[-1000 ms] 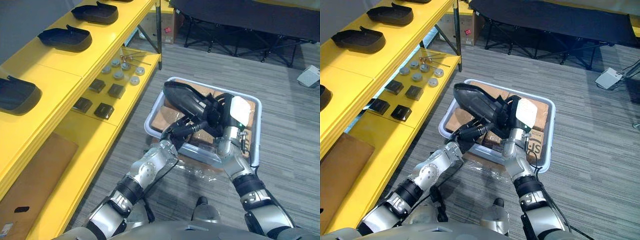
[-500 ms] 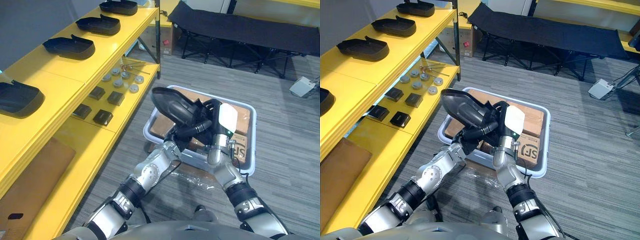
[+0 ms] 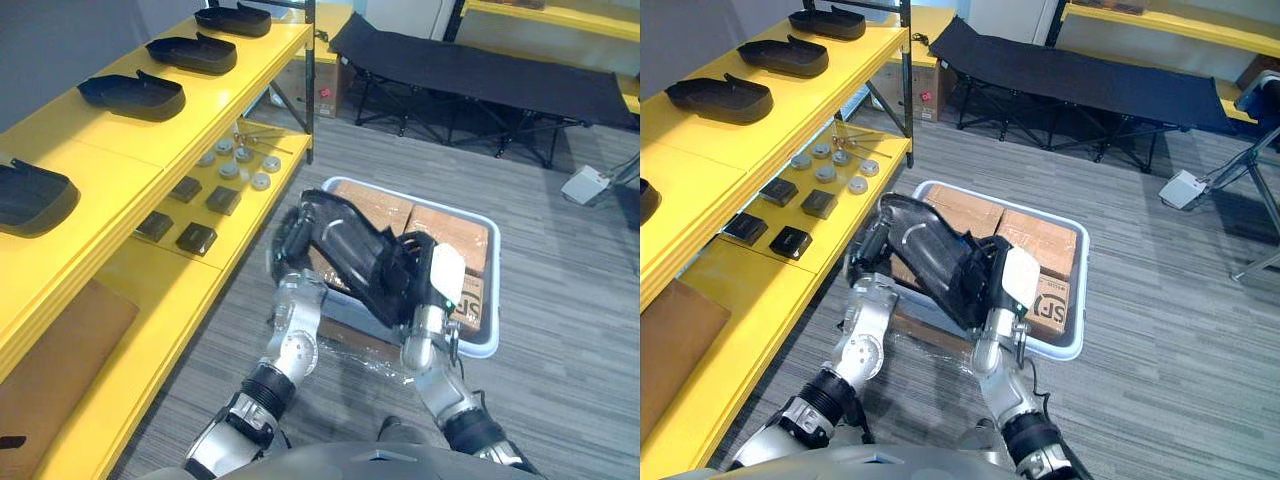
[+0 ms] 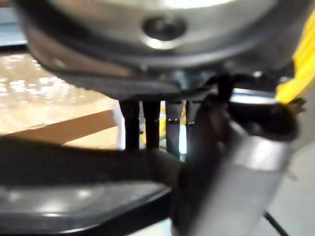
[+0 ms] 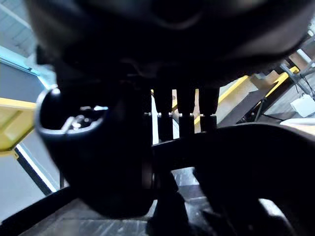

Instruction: Walk over and take three plastic housings, then place them on the shelf

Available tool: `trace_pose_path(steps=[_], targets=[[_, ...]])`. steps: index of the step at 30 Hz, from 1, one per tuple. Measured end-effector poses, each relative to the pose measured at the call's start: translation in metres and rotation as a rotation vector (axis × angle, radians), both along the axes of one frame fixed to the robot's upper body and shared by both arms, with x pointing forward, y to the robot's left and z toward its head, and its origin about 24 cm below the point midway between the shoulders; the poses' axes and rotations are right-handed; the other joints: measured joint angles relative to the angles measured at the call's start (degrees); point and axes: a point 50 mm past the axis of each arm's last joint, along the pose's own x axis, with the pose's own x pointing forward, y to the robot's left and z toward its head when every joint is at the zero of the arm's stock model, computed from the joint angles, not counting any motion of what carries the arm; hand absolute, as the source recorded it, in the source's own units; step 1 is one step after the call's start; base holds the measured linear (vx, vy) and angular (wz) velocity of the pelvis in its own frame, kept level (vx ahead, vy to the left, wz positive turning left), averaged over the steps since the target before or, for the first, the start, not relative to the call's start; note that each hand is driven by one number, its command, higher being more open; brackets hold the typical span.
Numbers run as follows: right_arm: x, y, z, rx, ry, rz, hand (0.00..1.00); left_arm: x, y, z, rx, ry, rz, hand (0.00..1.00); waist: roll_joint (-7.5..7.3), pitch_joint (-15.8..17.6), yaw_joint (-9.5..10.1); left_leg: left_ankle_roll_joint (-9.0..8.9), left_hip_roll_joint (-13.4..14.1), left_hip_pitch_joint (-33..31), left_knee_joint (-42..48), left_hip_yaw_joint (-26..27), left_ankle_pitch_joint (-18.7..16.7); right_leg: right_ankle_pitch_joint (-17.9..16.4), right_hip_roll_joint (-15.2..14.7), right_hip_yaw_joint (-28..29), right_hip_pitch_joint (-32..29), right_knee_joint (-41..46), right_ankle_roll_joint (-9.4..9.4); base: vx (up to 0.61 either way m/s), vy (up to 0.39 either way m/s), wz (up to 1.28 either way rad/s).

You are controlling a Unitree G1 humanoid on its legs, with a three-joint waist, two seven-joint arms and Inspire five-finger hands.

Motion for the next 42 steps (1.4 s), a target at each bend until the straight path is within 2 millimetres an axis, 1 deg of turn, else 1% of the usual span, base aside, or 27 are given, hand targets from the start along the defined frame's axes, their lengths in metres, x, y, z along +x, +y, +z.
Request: trace_pose_path(steps=[2, 3, 6, 9, 14, 15, 17, 18, 21, 23, 28, 31, 32, 35, 37, 38, 39, 41, 42], targets=[[-0.004, 0.005, 0.004, 0.027, -0.02, 0.01, 0.0, 0.001, 0.004, 0.003, 0.009, -0.011, 0.035, 0.0, -0.02, 0.0, 0.07, -0.4, 0.0, 0.2, 0.0, 0.3, -0.3, 0.1, 0.1, 0.6, 0.0, -0.3, 0.13, 0.0, 0.027, -0.1], [-0.008, 0.008, 0.006, 0.04, -0.036, 0.024, 0.0, 0.0, 0.006, 0.004, 0.034, -0.02, 0.043, 0.0, -0.04, -0.1, 0.02, -0.09, -0.4, 0.6, 0.0, 0.8, -0.1, 0.3, 0.0, 1.0, 0.0, -0.2, 0.16, 0.0, 0.029, -0.14], [-0.013, 0.006, 0.008, 0.052, -0.043, 0.01, 0.0, 0.0, 0.004, 0.006, 0.029, -0.037, -0.007, 0.0, 0.04, -0.5, -0.14, -0.44, -0.3, 0.9, 0.0, 1.1, -0.4, 0.2, 0.0, 1.3, 0.0, -0.2, 0.16, -0.01, 0.018, -0.09], [-0.017, 0.0, 0.014, 0.065, -0.076, -0.022, 0.0, 0.002, 0.0, 0.009, 0.026, -0.094, -0.089, 0.0, 0.35, -0.8, -0.35, -0.46, -0.2, 1.2, 0.0, 1.9, -0.4, 0.2, 0.1, 1.8, -0.4, -0.1, 0.13, -0.02, 0.016, -0.12], [-0.018, -0.003, 0.017, 0.081, -0.09, -0.035, 0.0, 0.003, -0.001, 0.012, 0.029, -0.123, -0.122, 0.0, 0.45, -2.3, -0.57, -0.34, 0.0, 2.1, 0.0, 3.4, -0.3, 0.3, 0.1, 3.4, -1.1, 0.5, 0.09, -0.02, 0.012, -0.17], [-0.018, -0.003, 0.016, 0.089, -0.088, -0.038, 0.0, 0.003, -0.002, 0.012, 0.032, -0.128, -0.128, 1.0, 0.47, -2.4, -0.63, -0.34, 0.0, 2.3, 0.0, 3.4, -0.3, 0.3, 0.0, 3.5, -1.0, 0.5, 0.09, -0.03, 0.008, -0.06], [-0.018, -0.003, 0.016, 0.091, -0.085, -0.038, 0.0, 0.003, 0.0, 0.011, 0.042, -0.13, -0.138, 1.0, 0.49, -2.5, -0.63, -0.48, 0.0, 2.7, 0.0, 3.5, -0.4, 0.3, 0.0, 3.7, -1.0, 0.6, 0.1, -0.04, 0.01, -0.03], [-0.018, -0.004, 0.015, 0.099, -0.078, -0.046, 0.0, 0.004, 0.0, 0.011, 0.046, -0.14, -0.166, 1.0, 0.55, -2.5, -0.56, -0.74, 0.0, 2.8, 0.0, 3.5, -0.6, 0.2, 0.0, 3.7, -0.9, 0.6, 0.07, -0.04, 0.01, 0.0], [-0.018, -0.006, 0.013, 0.116, -0.052, -0.072, 0.0, 0.003, -0.001, 0.009, 0.032, -0.15, -0.237, 1.0, 0.69, -2.6, -0.33, -0.76, 0.0, 2.7, 0.0, 3.5, -0.6, 0.2, 0.0, 3.7, -0.9, 0.5, -0.03, -0.05, 0.014, 0.01], [-0.018, -0.008, 0.011, 0.163, -0.033, -0.107, 0.0, -0.005, -0.006, 0.005, 0.036, -0.157, -0.323, 1.0, 0.88, -2.7, -0.29, -0.76, 0.0, 2.7, 0.0, 3.6, -0.6, 0.2, 0.0, 3.7, -1.0, 0.4, -0.04, -0.04, 0.018, 0.01], [-0.019, -0.013, 0.009, 0.164, -0.02, -0.138, 0.0, -0.012, -0.011, -0.006, 0.057, -0.093, -0.422, 1.0, 1.65, -3.2, -0.47, -0.77, 0.0, 2.6, 0.0, 3.8, -0.6, 0.2, 0.0, 3.8, -1.2, 0.3, -0.07, 0.0, 0.006, -0.02], [-0.019, -0.018, 0.009, 0.14, -0.022, -0.136, 0.0, -0.014, -0.007, -0.014, 0.179, -0.053, -0.496, 1.0, 2.13, -3.6, -0.44, -0.77, 0.0, 2.6, 0.0, 3.9, -0.6, 0.4, 0.1, 4.1, -1.3, 0.3, -0.07, 0.0, 0.008, -0.03], [-0.019, -0.02, 0.009, 0.132, -0.022, -0.135, 0.0, -0.015, -0.005, -0.018, 0.225, -0.029, -0.519, 1.0, 2.18, -3.6, -0.4, -0.85, 0.3, 2.6, 0.0, 3.9, -0.7, 0.5, 0.1, 4.0, -1.1, -0.4, -0.13, 0.0, 0.0, 0.0], [-0.019, -0.022, 0.009, 0.123, -0.022, -0.133, 0.0, -0.018, -0.003, -0.03, 0.291, 0.034, -0.559, 1.0, 2.19, -3.8, -0.22, -0.83, 0.2, 2.4, 0.0, 3.9, -0.8, 1.2, 0.0, 4.0, -0.8, -1.3, -0.08, 0.0, 0.0, 0.0], [-0.018, -0.023, 0.009, 0.114, -0.018, -0.123, 0.0, -0.022, -0.003, -0.04, 0.356, 0.086, -0.625, 1.0, 2.12, -4.0, -0.13, -0.76, 0.1, 1.7, 0.0, 4.0, -0.9, 1.8, 0.0, 3.8, -0.8, -2.1, -0.19, 0.0, 0.0, 0.0], [-0.017, -0.019, 0.01, 0.117, -0.017, -0.101, 0.0, -0.027, -0.007, -0.045, 0.372, 0.105, -0.689, 1.0, 2.09, -4.1, -0.14, -0.75, 0.1, 1.6, 0.0, 4.0, -0.9, 2.0, 0.1, 3.7, -0.8, -2.5, -0.1, 0.02, 0.037, 0.01], [-0.013, -0.014, 0.013, 0.12, -0.026, -0.073, 0.0, -0.036, -0.02, -0.052, 0.389, 0.119, -0.81, 1.0, 2.07, -4.1, -0.08, -0.73, 0.0, 1.6, 0.0, 4.0, -0.9, 2.3, 0.0, 3.6, -0.6, -2.6, 0.13, 0.01, 0.031, 0.0], [-0.009, -0.008, 0.017, 0.113, -0.043, -0.041, 0.0, -0.047, -0.035, -0.057, 0.397, 0.137, -0.909, 1.0, 1.93, -4.1, 0.0, -0.71, 0.0, 1.6, 0.0, 4.0, -0.9, 2.3, 0.0, 3.6, -0.6, -2.7, 0.14, 0.0, 0.019, 0.0], [-0.008, -0.008, 0.018, 0.11, -0.044, -0.031, 0.0, -0.049, -0.038, -0.058, 0.392, 0.137, -0.93, 1.0, 1.88, -4.2, -0.02, -0.72, 0.1, 1.6, 0.0, 4.0, -0.9, 2.3, 0.0, 3.5, -0.6, -2.7, 0.12, 0.0, 0.037, 0.0]])
